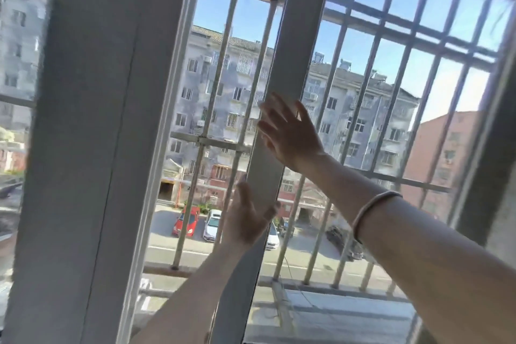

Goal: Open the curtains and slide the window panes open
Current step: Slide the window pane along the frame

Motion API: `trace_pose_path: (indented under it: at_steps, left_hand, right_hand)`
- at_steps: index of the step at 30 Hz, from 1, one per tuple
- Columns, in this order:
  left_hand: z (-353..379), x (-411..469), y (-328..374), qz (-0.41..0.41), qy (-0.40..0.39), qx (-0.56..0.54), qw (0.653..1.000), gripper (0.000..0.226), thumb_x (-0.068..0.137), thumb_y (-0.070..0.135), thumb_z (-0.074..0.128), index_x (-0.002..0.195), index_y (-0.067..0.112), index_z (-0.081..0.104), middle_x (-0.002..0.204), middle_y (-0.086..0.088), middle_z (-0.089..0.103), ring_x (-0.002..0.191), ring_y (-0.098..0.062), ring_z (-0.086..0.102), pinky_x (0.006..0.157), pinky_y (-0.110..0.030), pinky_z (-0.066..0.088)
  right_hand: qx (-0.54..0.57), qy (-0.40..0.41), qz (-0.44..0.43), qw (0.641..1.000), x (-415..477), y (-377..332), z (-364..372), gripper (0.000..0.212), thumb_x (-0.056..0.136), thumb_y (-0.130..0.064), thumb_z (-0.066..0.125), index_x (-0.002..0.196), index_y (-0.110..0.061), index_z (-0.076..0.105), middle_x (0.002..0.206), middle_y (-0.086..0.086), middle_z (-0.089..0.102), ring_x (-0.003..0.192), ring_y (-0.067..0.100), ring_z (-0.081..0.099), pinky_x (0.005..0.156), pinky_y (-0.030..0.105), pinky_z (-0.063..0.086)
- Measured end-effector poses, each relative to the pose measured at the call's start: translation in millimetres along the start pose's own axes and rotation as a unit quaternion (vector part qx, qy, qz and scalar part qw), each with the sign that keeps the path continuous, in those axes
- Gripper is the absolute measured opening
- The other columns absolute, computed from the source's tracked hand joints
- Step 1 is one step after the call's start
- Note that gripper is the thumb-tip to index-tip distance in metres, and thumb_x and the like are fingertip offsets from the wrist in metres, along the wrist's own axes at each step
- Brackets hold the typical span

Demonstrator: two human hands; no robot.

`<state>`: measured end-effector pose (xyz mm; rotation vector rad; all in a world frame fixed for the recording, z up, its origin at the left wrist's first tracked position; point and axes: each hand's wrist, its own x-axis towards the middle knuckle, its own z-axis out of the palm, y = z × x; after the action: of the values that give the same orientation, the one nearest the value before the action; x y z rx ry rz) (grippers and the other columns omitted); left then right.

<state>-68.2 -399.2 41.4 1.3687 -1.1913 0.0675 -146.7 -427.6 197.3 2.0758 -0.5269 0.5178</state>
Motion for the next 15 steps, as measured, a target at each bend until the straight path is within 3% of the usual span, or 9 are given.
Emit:
trace_pose_path:
  at_steps: [5,9,15]
  left_hand:
    - [51,-2,18,0.020,-0.066,-0.061,0.996,0.097,0.078,0.042,0.063,0.142,0.011,-0.004,0.153,-0.013,0.016,0.136,-0.026,0.028,0.106,-0.027,0.025]
    - [97,-2,32,0.029,-0.133,-0.085,0.987,0.106,0.078,0.048,0.060,0.141,0.015,-0.019,0.155,-0.007,-0.011,0.141,-0.024,0.011,0.107,-0.028,0.013]
    - [158,-3,59,0.026,-0.187,-0.123,0.974,0.112,0.074,0.058,0.058,0.141,0.013,-0.020,0.155,-0.009,-0.015,0.143,-0.025,-0.001,0.116,-0.040,0.008]
  right_hand:
    - [-0.032,-0.064,0.036,0.997,-37,35,4,0.046,0.099,-0.033,0.027,0.143,-0.024,0.026,0.158,0.000,0.002,0.145,0.026,-0.007,0.116,0.049,-0.003]
    - [-0.059,-0.105,0.074,0.990,-66,64,10,0.046,0.099,-0.031,0.024,0.145,-0.025,0.021,0.158,-0.001,0.001,0.145,0.023,-0.003,0.116,0.048,-0.002]
    - [-0.119,-0.159,0.120,0.973,-107,106,25,0.048,0.099,-0.030,0.022,0.146,-0.026,0.012,0.158,-0.003,-0.005,0.145,0.021,-0.006,0.116,0.048,-0.001]
